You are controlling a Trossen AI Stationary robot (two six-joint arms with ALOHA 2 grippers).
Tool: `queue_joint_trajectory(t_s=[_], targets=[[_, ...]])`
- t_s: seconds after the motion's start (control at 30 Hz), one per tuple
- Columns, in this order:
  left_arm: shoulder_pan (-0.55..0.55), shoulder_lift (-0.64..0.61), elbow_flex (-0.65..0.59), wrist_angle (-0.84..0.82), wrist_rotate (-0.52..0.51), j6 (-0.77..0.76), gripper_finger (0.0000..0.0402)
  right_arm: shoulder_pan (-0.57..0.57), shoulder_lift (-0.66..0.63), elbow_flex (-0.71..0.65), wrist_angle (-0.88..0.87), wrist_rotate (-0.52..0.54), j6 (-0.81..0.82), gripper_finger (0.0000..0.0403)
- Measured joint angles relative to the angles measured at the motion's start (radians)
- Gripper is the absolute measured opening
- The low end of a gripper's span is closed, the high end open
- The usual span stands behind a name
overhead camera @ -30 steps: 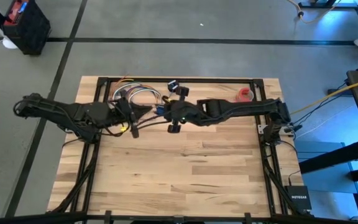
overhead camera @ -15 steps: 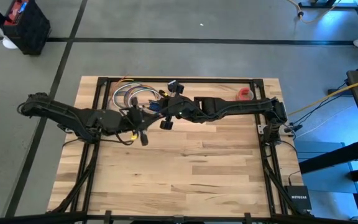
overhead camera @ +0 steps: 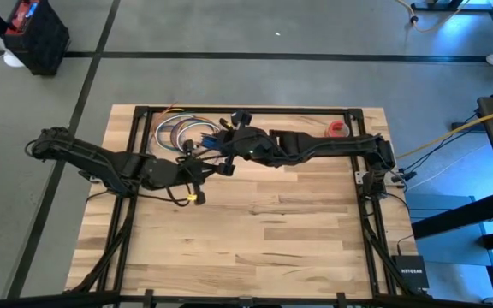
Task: Coil cords
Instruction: Coil the blue wire onto the spool, then uncoil the blue wire from the spool
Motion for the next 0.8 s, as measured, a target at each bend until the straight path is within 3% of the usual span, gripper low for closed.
queue_joint_trajectory(t_s=[0.5,0.67,0.8], targets=[[-0.036,0.0,0.0,-0.277,0.0,-0.153,0.0,0.009,0.0,0.067,-0.225,0.044,-0.02,0.0003],[-0.055,0.0,0.0,-0.328,-0.007,-0.199,0.0,0.028,-0.003,-0.003,-0.313,0.147,-0.023,0.0003],[-0.073,0.0,-0.028,-0.298,-0.032,-0.193,0.0,0.051,-0.003,-0.137,-0.321,0.18,-0.019,0.0003]])
